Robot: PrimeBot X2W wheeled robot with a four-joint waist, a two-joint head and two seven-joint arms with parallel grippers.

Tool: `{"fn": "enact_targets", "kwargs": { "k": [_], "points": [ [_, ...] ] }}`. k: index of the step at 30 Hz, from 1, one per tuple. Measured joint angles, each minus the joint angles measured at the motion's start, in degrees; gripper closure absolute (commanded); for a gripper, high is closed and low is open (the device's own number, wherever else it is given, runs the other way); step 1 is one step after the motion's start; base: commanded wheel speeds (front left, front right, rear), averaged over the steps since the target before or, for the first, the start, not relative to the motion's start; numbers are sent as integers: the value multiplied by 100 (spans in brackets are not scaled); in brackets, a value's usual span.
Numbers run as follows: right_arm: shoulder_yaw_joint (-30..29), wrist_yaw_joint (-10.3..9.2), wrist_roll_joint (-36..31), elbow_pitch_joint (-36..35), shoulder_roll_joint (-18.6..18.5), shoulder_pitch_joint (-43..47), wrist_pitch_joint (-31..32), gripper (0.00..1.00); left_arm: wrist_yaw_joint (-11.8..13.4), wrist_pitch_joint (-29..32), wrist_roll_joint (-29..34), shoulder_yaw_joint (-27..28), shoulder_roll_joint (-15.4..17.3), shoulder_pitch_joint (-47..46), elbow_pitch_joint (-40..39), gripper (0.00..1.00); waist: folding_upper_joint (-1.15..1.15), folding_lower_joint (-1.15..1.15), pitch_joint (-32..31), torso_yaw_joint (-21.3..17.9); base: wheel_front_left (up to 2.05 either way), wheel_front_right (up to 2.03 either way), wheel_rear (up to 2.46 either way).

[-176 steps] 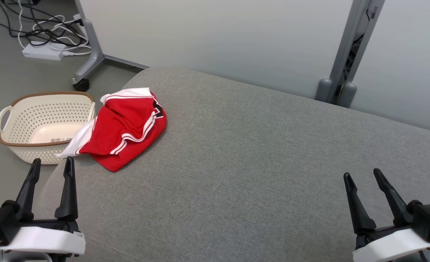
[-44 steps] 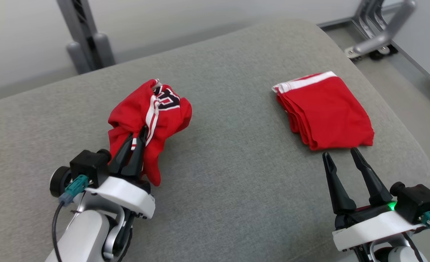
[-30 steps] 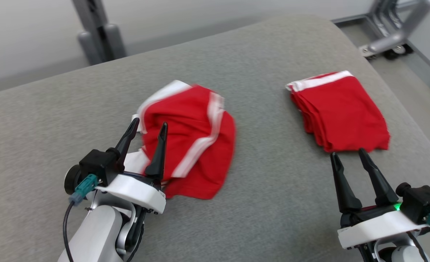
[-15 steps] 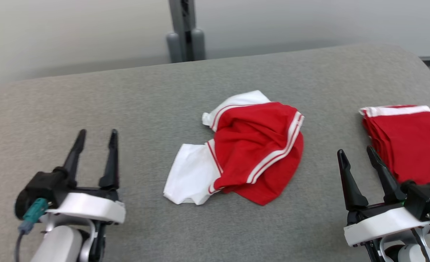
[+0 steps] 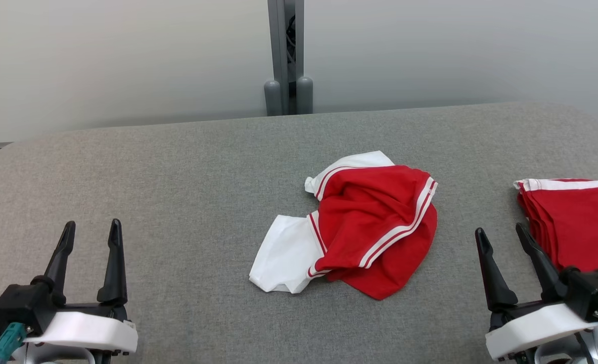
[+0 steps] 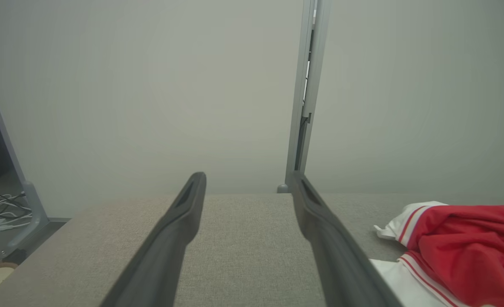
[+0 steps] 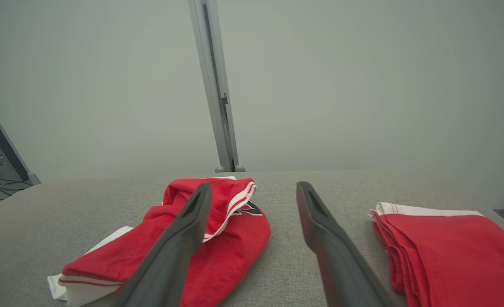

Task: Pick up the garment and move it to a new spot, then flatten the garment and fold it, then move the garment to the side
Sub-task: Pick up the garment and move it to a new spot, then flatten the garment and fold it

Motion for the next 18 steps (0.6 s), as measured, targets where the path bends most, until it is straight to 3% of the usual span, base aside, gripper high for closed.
{"fn": "enact_targets", "kwargs": {
  "k": [18],
  "points": [
    [-82,0,76,-187,-2,312,136,0,238,301,1,-69,89,415,-510,0,0,0,-154,-85,0,0,0]
  ]
}}
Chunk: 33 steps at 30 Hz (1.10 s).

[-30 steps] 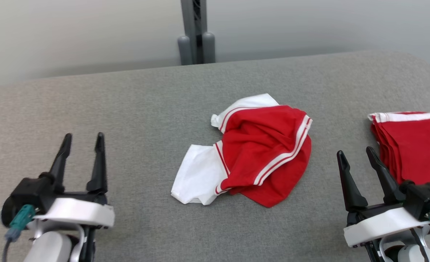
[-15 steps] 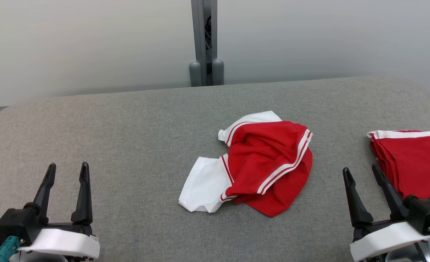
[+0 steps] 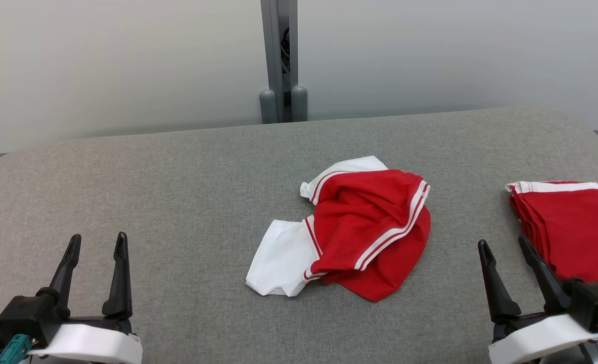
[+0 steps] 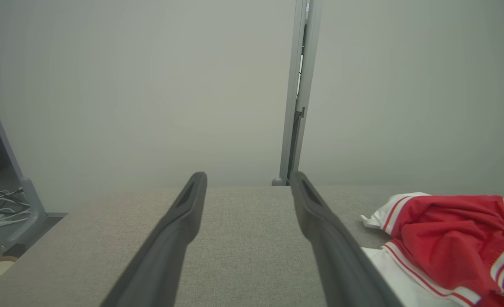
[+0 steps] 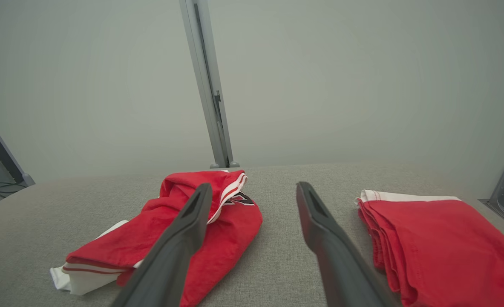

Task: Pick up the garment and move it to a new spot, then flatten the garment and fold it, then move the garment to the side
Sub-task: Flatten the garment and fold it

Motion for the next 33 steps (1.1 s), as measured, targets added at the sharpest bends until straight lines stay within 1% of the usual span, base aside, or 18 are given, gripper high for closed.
{"fn": "enact_targets", "kwargs": {
  "k": [13,18,22,29,30,33],
  "points": [
    [4,0,45,4,1,-12,-2,0,63,49,4,-59,-5,-8,-92,0,0,0,73,40,0,0,0],
    [29,0,101,168,0,-152,52,0,62,51,4,-123,-27,-69,-92,0,0,0,154,80,0,0,0],
    [149,0,91,601,-20,-606,82,0,24,43,11,-185,-54,-277,-94,0,0,0,337,141,0,0,0],
    [572,0,200,1856,-147,-1577,-59,0,-84,-8,24,-354,-164,-581,47,0,0,0,690,330,0,0,0],
    [572,0,200,1856,-147,-1577,-59,0,-84,-8,24,-354,-164,-581,47,0,0,0,690,330,0,0,0],
    [756,0,282,2417,-163,-1950,-179,0,-124,-20,42,-400,-187,-702,116,0,0,0,823,424,0,0,0]
  ]
}}
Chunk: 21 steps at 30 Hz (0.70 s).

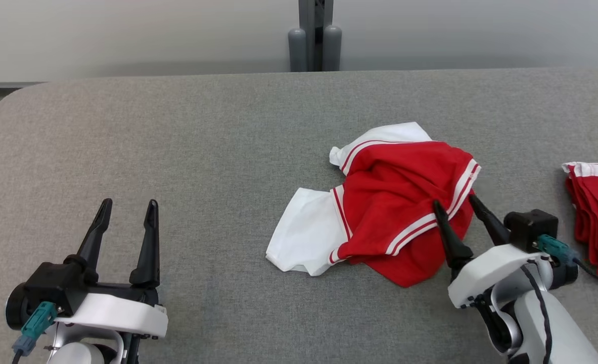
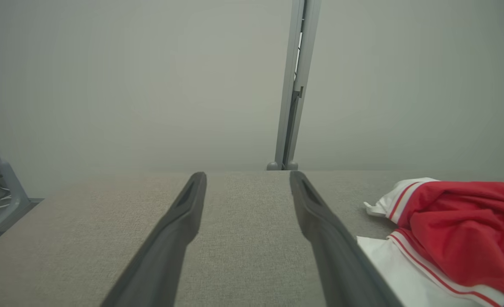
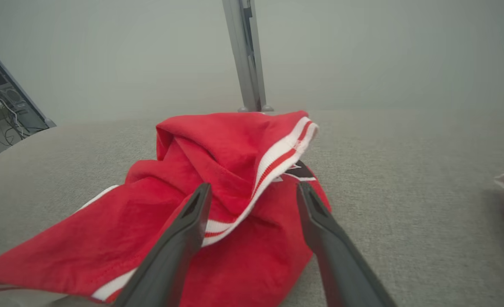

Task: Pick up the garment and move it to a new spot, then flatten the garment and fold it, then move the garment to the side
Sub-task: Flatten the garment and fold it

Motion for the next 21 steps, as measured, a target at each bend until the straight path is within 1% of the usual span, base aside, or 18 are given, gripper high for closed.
{"fn": "enact_targets", "kwargs": {
  "k": [1,2,3,5,7,12,15,21],
  "points": [
    [67,0,59,172,8,-118,-24,0,-15,-20,0,-7,-3,-18,21,0,0,0,39,26,0,0,0],
    [159,0,101,347,2,-229,-29,57,-20,-36,0,-14,-7,-36,53,0,0,0,76,51,0,0,0],
    [218,0,130,472,3,-304,-93,100,-24,-42,0,-30,-12,-68,94,0,0,0,101,78,0,0,0],
    [432,0,278,644,-2,-494,-286,100,-62,-70,-1,-30,-12,-133,156,0,0,0,160,125,0,0,0],
    [543,0,354,580,-37,-565,-439,100,-62,-99,-3,-14,-12,-134,194,0,0,0,173,114,0,0,0],
    [681,0,392,-71,-166,-658,-588,100,-62,-157,-31,37,-7,-135,275,0,0,0,144,-9,0,0,0],
    [503,0,335,-606,-314,-644,-531,100,-68,-176,-44,38,-10,-136,324,0,0,0,85,-93,0,0,0],
    [-27,0,100,-1814,-539,-611,-70,100,-125,-219,-78,13,-38,-223,390,0,0,0,5,-216,0,0,0]
  ]
}}
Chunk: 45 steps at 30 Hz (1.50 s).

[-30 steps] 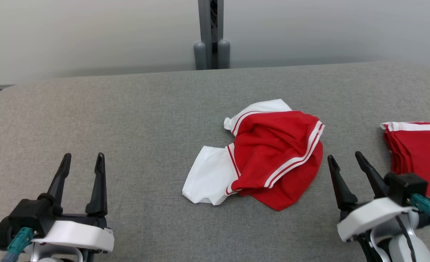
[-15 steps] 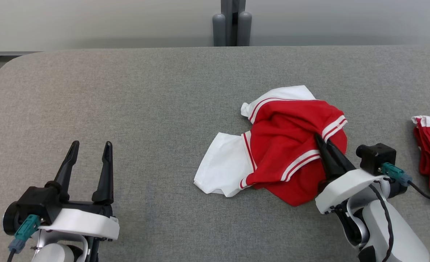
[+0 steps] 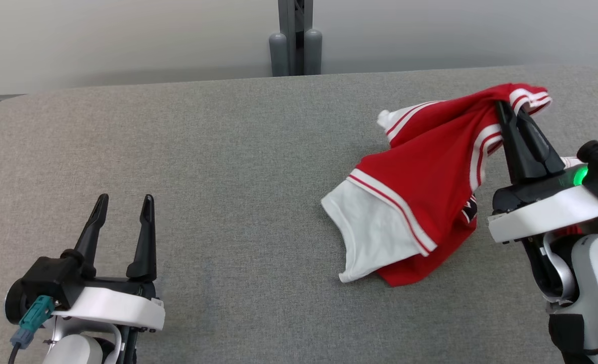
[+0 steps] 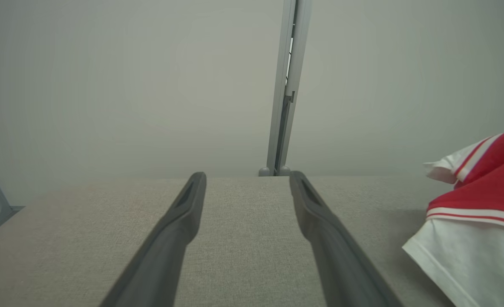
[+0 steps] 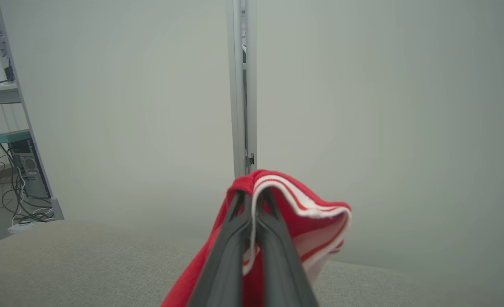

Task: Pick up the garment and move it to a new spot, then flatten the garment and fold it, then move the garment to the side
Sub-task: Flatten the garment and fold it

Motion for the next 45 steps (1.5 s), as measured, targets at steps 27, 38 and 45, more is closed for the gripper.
{"fn": "enact_targets", "kwargs": {
  "k": [27,38,45],
  "points": [
    [4604,-1,1934,2507,675,-1663,-140,100,-294,-98,-41,-375,-235,-278,488,0,0,0,97,754,0,0,0],
    [5014,0,2938,2926,704,-2120,-842,0,-344,-124,-7,-459,-275,-390,615,0,0,0,47,665,0,0,0],
    [3033,0,2117,2601,467,-1574,-912,0,-290,-134,-10,-388,-237,-284,591,0,0,0,-137,448,0,0,0]
  ]
}}
